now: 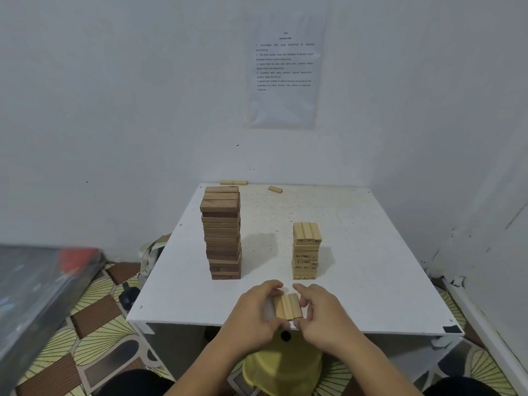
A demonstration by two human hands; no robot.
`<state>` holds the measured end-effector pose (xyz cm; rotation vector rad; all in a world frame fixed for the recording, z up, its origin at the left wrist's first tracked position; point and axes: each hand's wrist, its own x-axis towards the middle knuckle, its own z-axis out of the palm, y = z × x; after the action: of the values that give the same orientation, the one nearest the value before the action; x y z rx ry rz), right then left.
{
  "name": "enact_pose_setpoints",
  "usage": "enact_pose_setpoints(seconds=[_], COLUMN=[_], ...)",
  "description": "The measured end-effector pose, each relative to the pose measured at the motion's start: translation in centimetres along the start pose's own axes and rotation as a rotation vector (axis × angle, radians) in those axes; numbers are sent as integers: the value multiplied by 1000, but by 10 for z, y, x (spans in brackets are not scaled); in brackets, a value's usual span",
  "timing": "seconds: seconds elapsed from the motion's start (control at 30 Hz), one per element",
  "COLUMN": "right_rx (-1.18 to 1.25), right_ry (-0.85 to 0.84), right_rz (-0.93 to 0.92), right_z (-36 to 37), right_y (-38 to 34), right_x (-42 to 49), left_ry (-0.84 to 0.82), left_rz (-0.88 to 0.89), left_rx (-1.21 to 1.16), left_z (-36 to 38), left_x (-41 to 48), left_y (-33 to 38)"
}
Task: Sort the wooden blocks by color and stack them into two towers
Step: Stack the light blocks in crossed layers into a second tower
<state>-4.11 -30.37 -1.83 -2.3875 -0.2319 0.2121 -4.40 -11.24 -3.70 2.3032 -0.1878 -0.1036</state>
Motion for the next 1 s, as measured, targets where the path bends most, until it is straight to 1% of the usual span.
enact_pose_setpoints(seconds=[0.13, 0.3, 0.4, 0.53, 0.67, 0.8, 0.9, 1.0], right_rx=[23, -27, -71, -24, -46, -65, -81, -60], right_ry=[49, 135, 86, 43, 21, -37, -41, -33], right_rz=[0, 33, 42, 67, 41, 0, -38, -34], right_z=[4, 18, 18, 11, 7, 7, 11, 14], right_y=[-6, -20, -23, -20, -14, -11, -8, -6], right_x=[-9, -12, -11, -14, -12, -6, -3, -3], left_ry=[-18, 15, 9, 6, -12, -54, -87, -107], left_rz=[-6, 20, 27, 37, 21, 27, 33, 50], left_rx=[-15, 55, 90, 135, 122, 124, 123, 132], left_z=[-8, -20, -17, -12, -10, -15, -20, -24], left_x=[-7, -16, -19, -15, -8, -5, -3, -1], left_y=[-2, -8, -7, -2, 3, 2, -2, -2])
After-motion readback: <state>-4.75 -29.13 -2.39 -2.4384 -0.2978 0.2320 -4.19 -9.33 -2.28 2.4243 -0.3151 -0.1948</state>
